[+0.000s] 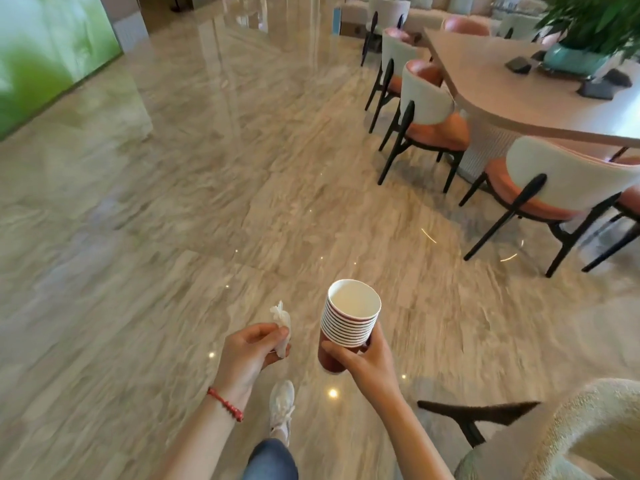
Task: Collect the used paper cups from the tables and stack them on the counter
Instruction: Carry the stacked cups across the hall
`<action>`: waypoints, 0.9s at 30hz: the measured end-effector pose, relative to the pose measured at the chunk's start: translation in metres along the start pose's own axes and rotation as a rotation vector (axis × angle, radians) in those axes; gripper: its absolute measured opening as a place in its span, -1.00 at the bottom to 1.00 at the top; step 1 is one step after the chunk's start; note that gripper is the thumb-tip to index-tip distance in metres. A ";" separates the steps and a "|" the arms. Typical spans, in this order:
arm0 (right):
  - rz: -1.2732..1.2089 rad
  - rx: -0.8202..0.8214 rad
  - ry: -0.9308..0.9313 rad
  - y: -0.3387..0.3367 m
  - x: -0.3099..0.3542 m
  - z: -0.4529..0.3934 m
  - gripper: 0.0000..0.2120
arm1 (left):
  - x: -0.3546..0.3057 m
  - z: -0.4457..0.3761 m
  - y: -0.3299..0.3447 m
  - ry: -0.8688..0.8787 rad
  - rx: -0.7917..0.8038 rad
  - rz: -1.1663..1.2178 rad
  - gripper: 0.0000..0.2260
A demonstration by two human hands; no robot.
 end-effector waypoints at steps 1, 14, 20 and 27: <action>0.002 0.005 -0.003 0.006 0.006 -0.022 -0.46 | -0.010 -0.021 0.001 0.009 -0.002 0.007 -0.87; -0.034 -0.063 -0.018 0.057 0.034 -0.301 -0.46 | -0.091 -0.313 0.039 -0.018 0.001 -0.016 -0.85; -0.012 -0.092 0.008 0.045 0.040 -0.417 -0.47 | -0.114 -0.417 0.087 -0.061 0.002 0.026 -0.89; -0.014 -0.056 0.016 0.020 0.060 -0.568 -0.46 | -0.162 -0.541 0.152 -0.046 -0.011 0.002 -0.83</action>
Point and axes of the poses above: each hand's wrist, its own z-axis away from the middle knuckle, its own y-axis out of the palm, x = y × z, the point moved 4 cm from there along -z, towards the middle knuckle, and after that the axes turned 4 degrees about -z, right-handed, at the moved point
